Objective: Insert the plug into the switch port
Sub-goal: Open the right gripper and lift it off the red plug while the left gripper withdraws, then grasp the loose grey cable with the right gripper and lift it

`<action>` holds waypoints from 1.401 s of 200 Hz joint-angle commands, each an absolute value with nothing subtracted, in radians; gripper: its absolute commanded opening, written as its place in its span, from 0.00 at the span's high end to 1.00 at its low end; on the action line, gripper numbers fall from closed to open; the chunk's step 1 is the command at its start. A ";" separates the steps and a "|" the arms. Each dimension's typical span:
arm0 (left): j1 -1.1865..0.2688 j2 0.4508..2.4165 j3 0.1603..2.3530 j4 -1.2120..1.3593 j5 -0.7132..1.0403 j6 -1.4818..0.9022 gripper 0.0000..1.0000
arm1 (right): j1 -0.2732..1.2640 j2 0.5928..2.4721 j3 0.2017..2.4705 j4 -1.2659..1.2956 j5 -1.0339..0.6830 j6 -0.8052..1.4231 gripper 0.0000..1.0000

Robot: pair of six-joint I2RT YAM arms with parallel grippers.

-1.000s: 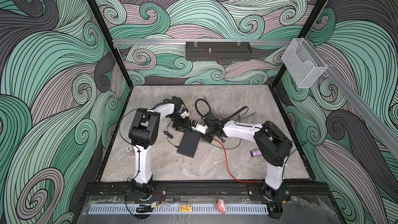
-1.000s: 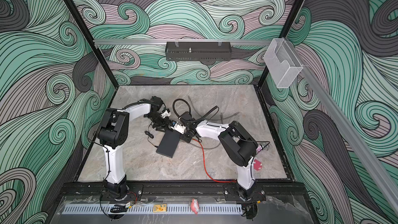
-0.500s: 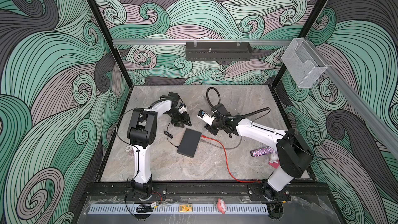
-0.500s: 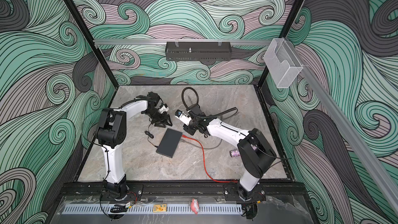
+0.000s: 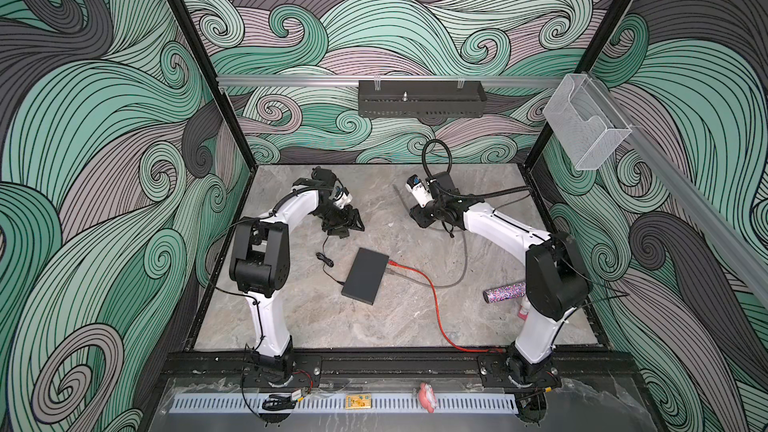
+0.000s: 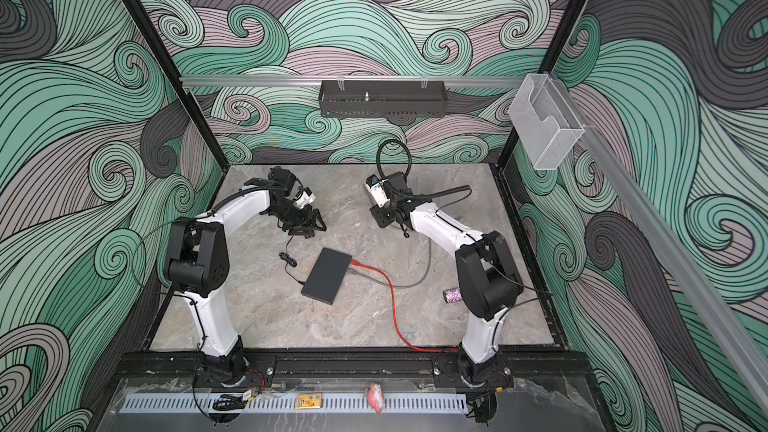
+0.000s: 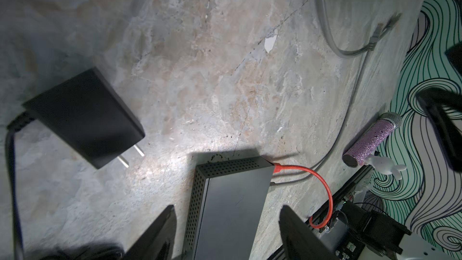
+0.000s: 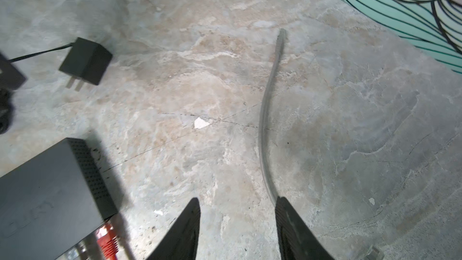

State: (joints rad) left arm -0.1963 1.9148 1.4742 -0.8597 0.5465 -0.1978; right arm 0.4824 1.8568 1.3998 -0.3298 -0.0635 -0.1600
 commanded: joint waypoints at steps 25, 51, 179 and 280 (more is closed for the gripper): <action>-0.180 1.848 1.397 -0.813 0.551 -0.232 0.32 | 0.436 2.074 1.618 -0.421 -0.068 -0.077 0.50; -0.170 1.829 1.359 -0.802 0.546 -0.233 0.32 | 0.431 2.176 1.714 -0.419 -0.085 -0.045 0.49; -0.160 1.806 1.309 -0.775 0.568 -0.231 0.32 | 0.425 2.433 1.966 -0.495 -0.174 0.066 0.76; -0.159 1.738 1.290 -0.764 0.641 -0.227 0.33 | 0.431 2.038 1.518 -0.188 -0.246 -0.060 0.97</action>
